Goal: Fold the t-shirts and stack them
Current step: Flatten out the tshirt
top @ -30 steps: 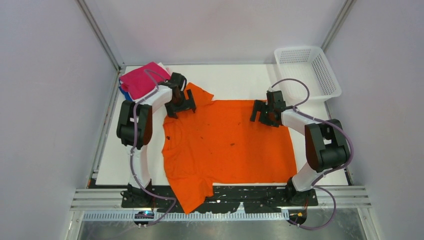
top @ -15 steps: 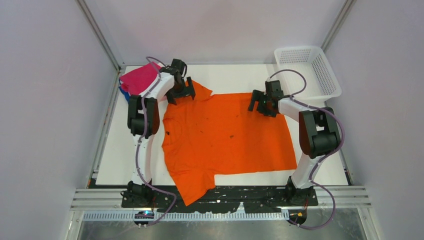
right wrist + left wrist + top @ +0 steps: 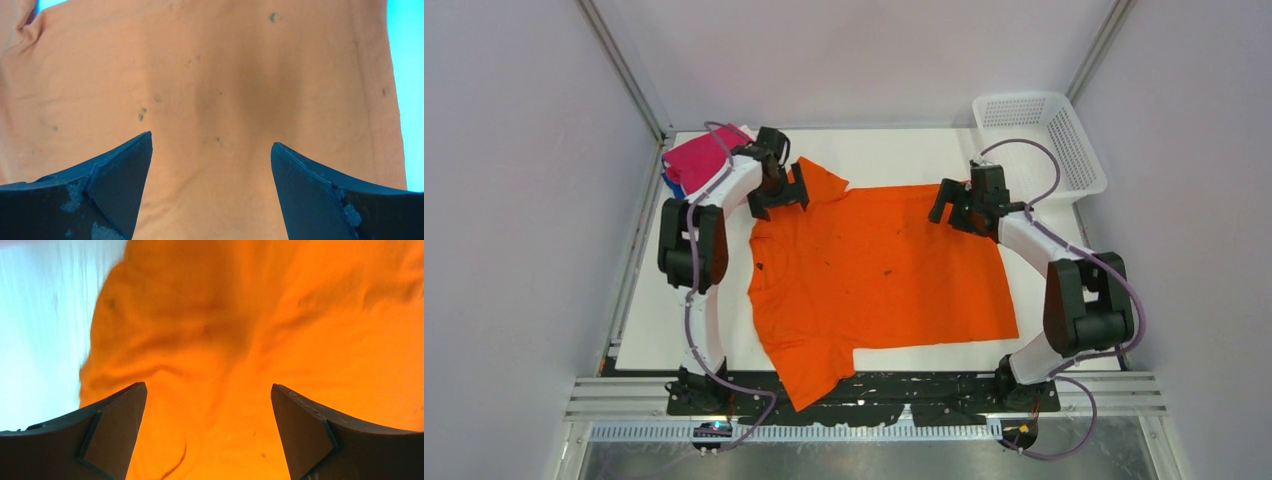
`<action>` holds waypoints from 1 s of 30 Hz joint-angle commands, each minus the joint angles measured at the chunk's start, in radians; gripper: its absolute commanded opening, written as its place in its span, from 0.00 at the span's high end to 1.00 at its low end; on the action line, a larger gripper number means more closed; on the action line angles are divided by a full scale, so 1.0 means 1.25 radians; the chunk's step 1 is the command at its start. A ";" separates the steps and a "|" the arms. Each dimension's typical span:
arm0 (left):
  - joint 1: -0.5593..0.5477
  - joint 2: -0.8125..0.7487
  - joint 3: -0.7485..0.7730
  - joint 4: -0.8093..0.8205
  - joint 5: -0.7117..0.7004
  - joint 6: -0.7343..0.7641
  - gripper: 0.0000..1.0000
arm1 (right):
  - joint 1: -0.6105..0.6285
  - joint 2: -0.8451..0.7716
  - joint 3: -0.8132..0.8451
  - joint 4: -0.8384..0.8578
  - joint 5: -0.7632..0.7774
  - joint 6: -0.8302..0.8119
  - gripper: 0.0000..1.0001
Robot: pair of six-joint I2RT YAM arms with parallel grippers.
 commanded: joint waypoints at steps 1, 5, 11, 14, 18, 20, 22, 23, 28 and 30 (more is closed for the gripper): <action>-0.031 -0.195 -0.187 0.122 0.063 -0.021 0.00 | 0.007 -0.097 -0.114 0.057 -0.054 0.010 0.05; -0.059 -0.280 -0.364 0.202 0.094 -0.068 0.00 | 0.014 -0.105 -0.173 0.067 -0.079 0.023 0.05; -0.065 -0.221 -0.357 0.209 0.116 -0.086 0.00 | 0.015 -0.109 -0.208 0.065 -0.059 0.034 0.05; -0.065 -0.162 -0.296 0.181 0.125 -0.083 0.00 | 0.014 -0.101 -0.211 0.056 -0.053 0.038 0.05; -0.063 -0.082 -0.204 0.128 0.127 -0.079 0.00 | 0.004 -0.078 -0.207 0.055 -0.047 0.043 0.05; -0.061 -0.046 -0.162 0.109 0.139 -0.078 0.00 | -0.001 -0.069 -0.202 0.055 -0.050 0.043 0.05; -0.055 -0.008 -0.110 0.063 0.150 -0.074 0.00 | -0.008 -0.060 -0.197 0.054 -0.052 0.042 0.05; -0.053 0.003 -0.083 0.052 0.152 -0.071 0.00 | -0.011 -0.058 -0.195 0.054 -0.054 0.042 0.05; -0.043 0.048 0.012 0.011 0.136 -0.060 0.00 | -0.027 -0.026 -0.173 0.053 -0.062 0.037 0.05; -0.037 0.071 0.053 -0.006 0.133 -0.055 0.01 | -0.031 -0.012 -0.162 0.056 -0.060 0.036 0.05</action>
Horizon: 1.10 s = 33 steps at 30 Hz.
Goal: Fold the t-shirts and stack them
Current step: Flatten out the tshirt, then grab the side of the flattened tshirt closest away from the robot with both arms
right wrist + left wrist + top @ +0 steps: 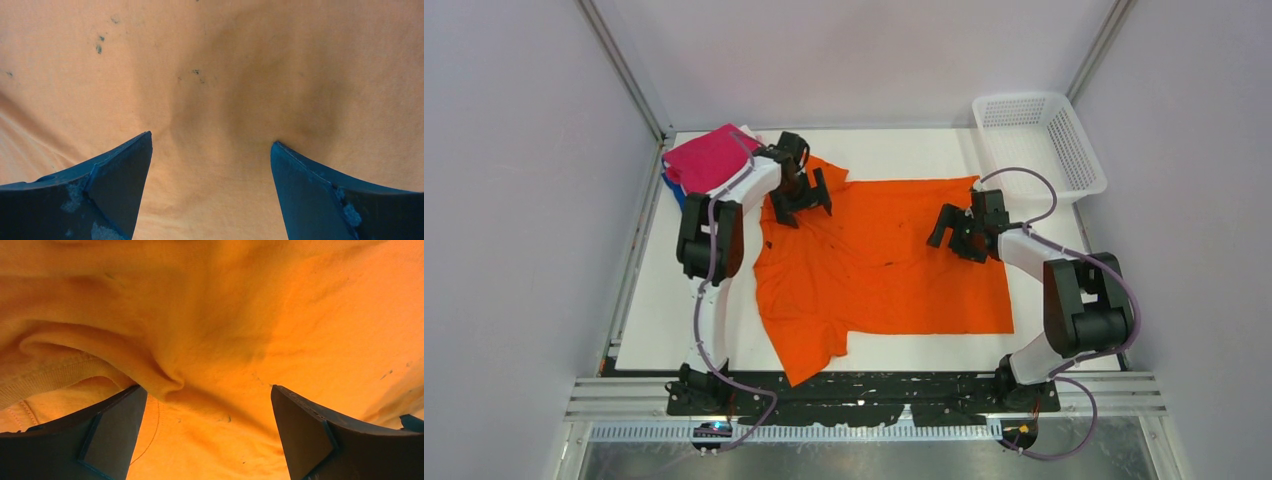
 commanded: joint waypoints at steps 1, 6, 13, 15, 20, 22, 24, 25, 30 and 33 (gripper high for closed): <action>0.019 0.051 0.101 -0.051 -0.005 0.025 0.00 | -0.014 0.048 0.024 0.002 0.012 -0.003 0.05; 0.022 0.045 0.172 -0.101 -0.012 0.055 0.00 | -0.015 0.024 0.046 -0.001 0.013 -0.005 0.05; -0.025 -0.251 -0.088 -0.023 -0.064 0.080 0.00 | -0.016 -0.198 -0.004 -0.036 0.059 0.008 0.05; -0.049 -0.354 -0.208 0.007 -0.084 0.070 0.00 | -0.017 -0.269 -0.041 -0.046 0.104 0.025 0.05; -0.141 -0.605 -0.514 0.026 -0.149 -0.013 0.00 | -0.034 -0.427 -0.121 -0.101 0.201 0.083 0.05; -0.200 -0.693 -0.604 -0.010 -0.190 -0.044 0.00 | -0.040 -0.459 -0.138 -0.125 0.223 0.089 0.05; -0.272 -0.776 -0.675 -0.056 -0.231 -0.079 0.00 | -0.043 -0.480 -0.154 -0.137 0.230 0.088 0.05; -0.303 -0.804 -0.722 -0.071 -0.233 -0.094 0.00 | -0.045 -0.484 -0.157 -0.139 0.229 0.087 0.05; -0.442 -0.915 -0.854 -0.121 -0.221 -0.186 0.09 | -0.050 -0.491 -0.156 -0.151 0.207 0.075 0.05; -0.516 -0.949 -0.900 -0.112 -0.201 -0.233 0.21 | -0.050 -0.484 -0.158 -0.154 0.206 0.071 0.05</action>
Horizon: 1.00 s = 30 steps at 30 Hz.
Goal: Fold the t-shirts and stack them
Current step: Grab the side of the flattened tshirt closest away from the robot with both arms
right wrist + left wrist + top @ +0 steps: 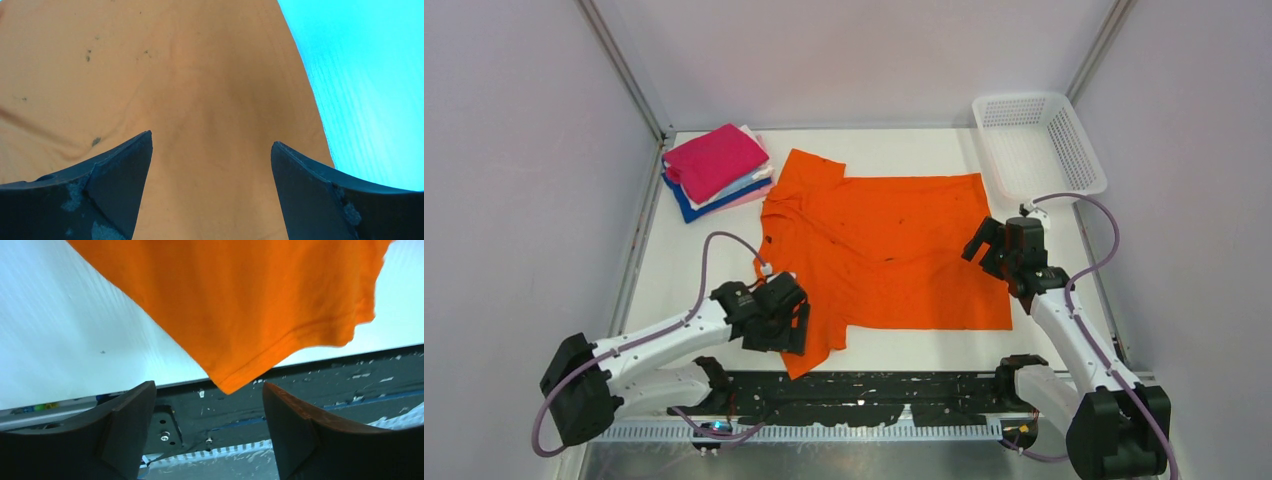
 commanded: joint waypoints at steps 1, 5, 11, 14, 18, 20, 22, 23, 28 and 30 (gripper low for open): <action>-0.092 -0.051 -0.045 0.015 0.001 -0.102 0.23 | -0.004 -0.010 0.003 -0.001 0.016 0.000 0.05; -0.129 -0.007 -0.054 0.065 0.033 -0.110 0.35 | -0.004 0.000 0.004 -0.001 0.016 -0.002 0.04; -0.170 0.084 -0.036 0.090 0.027 -0.122 0.41 | -0.005 0.007 0.002 0.000 0.023 -0.007 0.05; -0.175 0.129 -0.030 0.098 0.025 -0.131 0.46 | -0.005 0.010 0.003 0.000 0.025 -0.008 0.05; -0.190 0.175 -0.015 0.116 0.019 -0.137 0.49 | -0.008 0.017 0.001 0.003 0.028 -0.008 0.05; -0.199 0.199 -0.004 0.116 0.019 -0.139 0.49 | -0.009 0.022 0.002 0.005 0.028 -0.008 0.05; -0.204 0.225 0.004 0.117 0.017 -0.138 0.53 | -0.010 0.026 0.001 0.007 0.027 -0.008 0.05; -0.203 0.235 0.009 0.114 0.012 -0.138 0.56 | -0.010 0.027 0.001 0.009 0.026 -0.008 0.05; -0.204 0.263 0.032 0.069 -0.045 -0.160 0.96 | -0.013 0.026 -0.003 0.009 0.024 -0.009 0.05; -0.203 0.257 0.038 0.047 -0.065 -0.166 1.00 | -0.016 0.014 -0.004 0.008 0.021 -0.004 0.04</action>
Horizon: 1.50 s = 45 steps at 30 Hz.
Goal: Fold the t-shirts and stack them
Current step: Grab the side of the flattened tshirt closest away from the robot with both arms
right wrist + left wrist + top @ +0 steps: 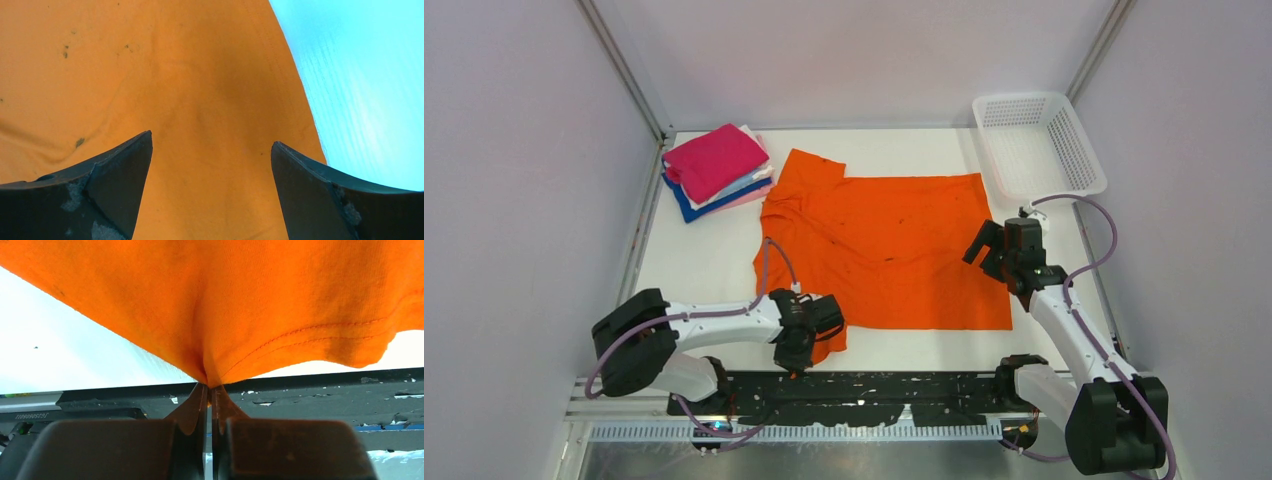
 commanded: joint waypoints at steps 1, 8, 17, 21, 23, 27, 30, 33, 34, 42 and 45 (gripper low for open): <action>-0.004 -0.006 0.024 -0.001 -0.067 -0.031 1.00 | -0.009 -0.019 -0.003 0.015 0.013 0.000 0.04; -0.004 -0.178 -0.043 0.002 -0.035 0.004 1.00 | -0.064 -0.138 -0.024 -0.140 0.060 0.052 0.05; -0.004 -0.302 -0.115 0.036 0.037 0.033 1.00 | -0.121 -0.225 -0.114 -0.246 0.010 0.154 0.04; -0.004 -0.344 -0.136 0.016 0.037 0.030 1.00 | -0.121 -0.177 -0.148 -0.251 -0.027 0.176 0.01; -0.004 -0.363 -0.148 0.015 0.036 0.028 1.00 | -0.121 -0.156 -0.162 -0.250 -0.025 0.181 0.00; -0.004 -0.394 -0.161 0.017 0.045 0.022 1.00 | -0.121 -0.162 -0.180 -0.230 -0.020 0.204 0.08; -0.003 -0.419 -0.172 0.017 0.051 0.018 1.00 | -0.121 -0.178 -0.192 -0.223 0.008 0.215 0.15; -0.004 -0.430 -0.172 0.015 0.048 0.016 1.00 | -0.121 -0.180 -0.197 -0.219 0.019 0.216 0.25; -0.003 -0.431 -0.172 0.012 0.049 0.015 1.00 | -0.121 -0.179 -0.197 -0.219 0.018 0.212 0.29; -0.004 -0.427 -0.158 -0.005 0.053 0.005 1.00 | -0.121 -0.207 -0.197 -0.231 0.040 0.202 0.62; -0.004 -0.429 -0.156 -0.008 0.055 0.002 1.00 | -0.121 -0.212 -0.201 -0.224 0.036 0.199 0.74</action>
